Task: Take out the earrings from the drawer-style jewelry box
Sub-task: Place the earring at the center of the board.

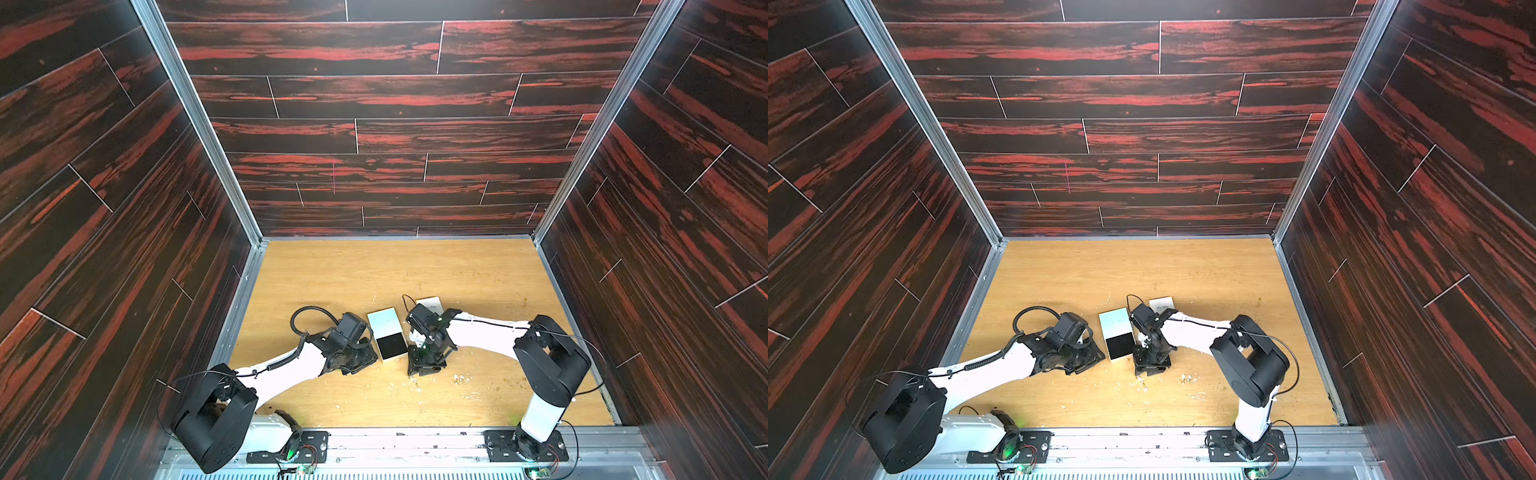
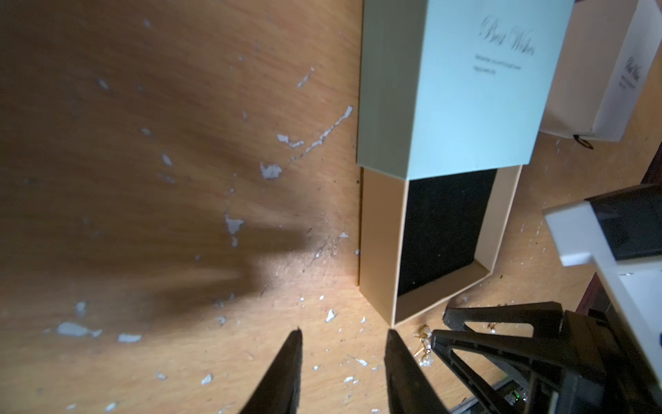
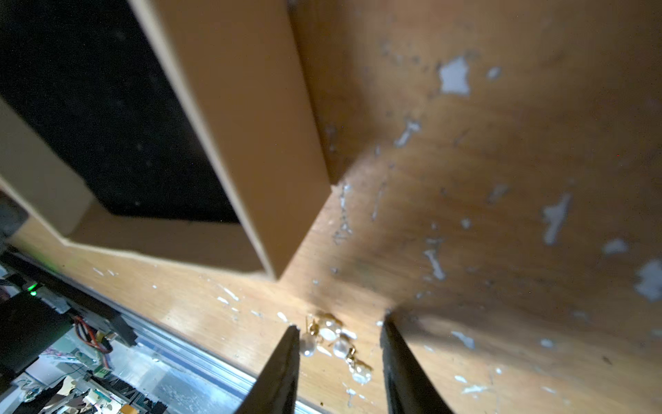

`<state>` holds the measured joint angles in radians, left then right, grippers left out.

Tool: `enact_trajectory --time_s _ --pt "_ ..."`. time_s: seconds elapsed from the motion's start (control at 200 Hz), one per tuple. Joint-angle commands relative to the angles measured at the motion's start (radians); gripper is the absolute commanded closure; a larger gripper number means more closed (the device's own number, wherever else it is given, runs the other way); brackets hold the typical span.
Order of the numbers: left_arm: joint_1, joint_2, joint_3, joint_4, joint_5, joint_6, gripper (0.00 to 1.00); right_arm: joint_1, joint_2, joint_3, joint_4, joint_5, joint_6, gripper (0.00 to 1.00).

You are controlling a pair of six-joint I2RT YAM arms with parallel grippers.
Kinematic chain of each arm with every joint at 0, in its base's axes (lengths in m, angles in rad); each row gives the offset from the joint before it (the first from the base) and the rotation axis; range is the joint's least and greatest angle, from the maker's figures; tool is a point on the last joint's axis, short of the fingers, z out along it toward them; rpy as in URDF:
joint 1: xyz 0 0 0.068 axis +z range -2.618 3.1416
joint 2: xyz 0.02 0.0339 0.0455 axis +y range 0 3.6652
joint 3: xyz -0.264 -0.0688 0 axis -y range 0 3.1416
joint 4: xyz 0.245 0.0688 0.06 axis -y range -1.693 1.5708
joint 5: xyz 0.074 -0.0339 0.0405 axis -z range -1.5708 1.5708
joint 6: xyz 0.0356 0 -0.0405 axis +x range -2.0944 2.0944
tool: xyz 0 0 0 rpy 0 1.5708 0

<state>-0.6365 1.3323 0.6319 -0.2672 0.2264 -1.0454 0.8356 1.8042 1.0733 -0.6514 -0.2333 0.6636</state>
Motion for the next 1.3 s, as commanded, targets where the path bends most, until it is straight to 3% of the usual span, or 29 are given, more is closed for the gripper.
enact_trajectory --time_s 0.0,0.12,0.401,0.636,0.892,1.298 --pt "-0.006 -0.019 0.011 -0.009 -0.028 -0.007 0.59 0.001 0.045 0.012 -0.045 0.085 -0.007 0.57" --pt "-0.006 -0.018 0.024 -0.015 -0.029 -0.004 0.59 0.003 0.049 0.011 -0.051 0.140 -0.006 0.53" --pt "-0.007 -0.012 0.023 -0.020 -0.025 -0.002 0.59 0.108 0.064 0.044 -0.101 0.402 -0.009 0.46" --pt "-0.007 -0.018 0.013 -0.015 -0.025 -0.008 0.59 0.116 0.065 0.011 -0.057 0.421 0.007 0.43" --pt "-0.006 -0.019 0.019 -0.016 -0.028 -0.010 0.59 0.155 0.133 0.073 -0.091 0.524 -0.042 0.41" --pt "-0.006 -0.041 0.007 -0.020 -0.035 -0.020 0.59 0.156 -0.010 0.137 -0.097 0.468 -0.014 0.39"
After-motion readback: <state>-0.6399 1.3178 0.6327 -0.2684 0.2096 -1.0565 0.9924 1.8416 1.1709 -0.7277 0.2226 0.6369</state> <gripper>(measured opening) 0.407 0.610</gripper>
